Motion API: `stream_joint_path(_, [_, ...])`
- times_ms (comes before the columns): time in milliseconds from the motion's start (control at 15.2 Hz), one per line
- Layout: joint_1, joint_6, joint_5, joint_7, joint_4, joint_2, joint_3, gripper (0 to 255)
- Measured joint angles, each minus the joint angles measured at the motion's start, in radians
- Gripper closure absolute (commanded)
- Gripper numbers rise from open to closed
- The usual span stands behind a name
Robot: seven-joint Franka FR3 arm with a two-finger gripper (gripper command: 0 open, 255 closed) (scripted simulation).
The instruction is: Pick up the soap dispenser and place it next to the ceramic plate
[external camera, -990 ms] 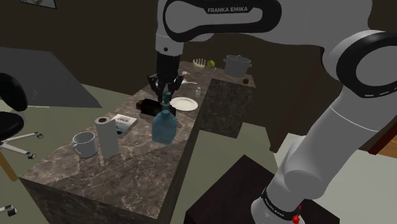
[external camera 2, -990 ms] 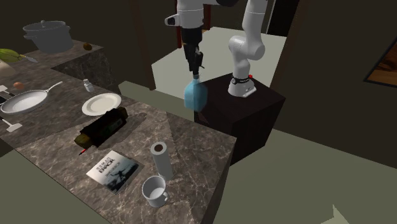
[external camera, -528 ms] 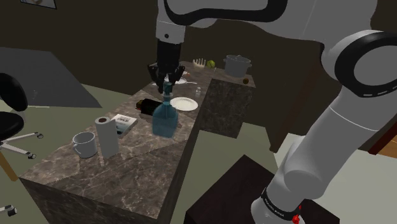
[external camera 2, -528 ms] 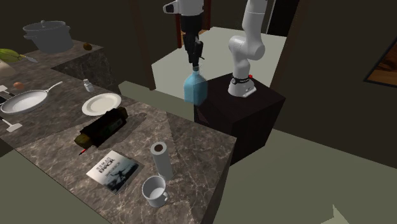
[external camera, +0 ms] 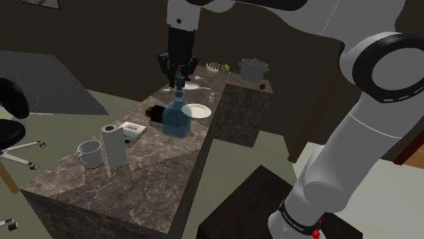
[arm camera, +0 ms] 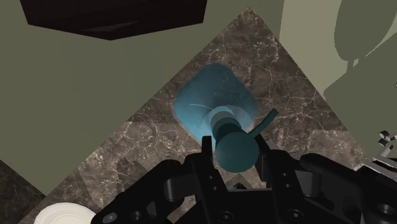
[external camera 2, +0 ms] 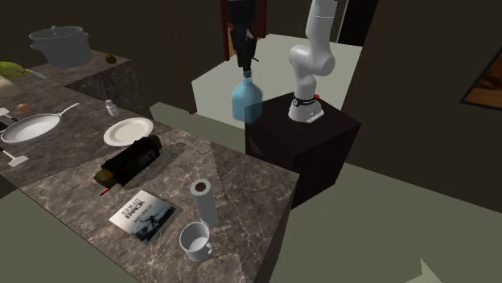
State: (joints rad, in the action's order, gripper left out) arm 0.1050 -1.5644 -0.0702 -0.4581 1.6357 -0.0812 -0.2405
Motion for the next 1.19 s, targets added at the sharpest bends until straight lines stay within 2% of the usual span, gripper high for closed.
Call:
stream_joint_path(330, [-0.003, 0.052, 0.005, 0.003, -0.072, 0.021, 0.003, 255])
stream_joint_path(726, [-0.054, -0.009, 0.015, 0.110, -0.043, 0.061, 0.058, 255])
stream_joint_path(1188, [-0.114, -0.080, 0.030, 0.234, -0.076, 0.172, 0.116, 255])
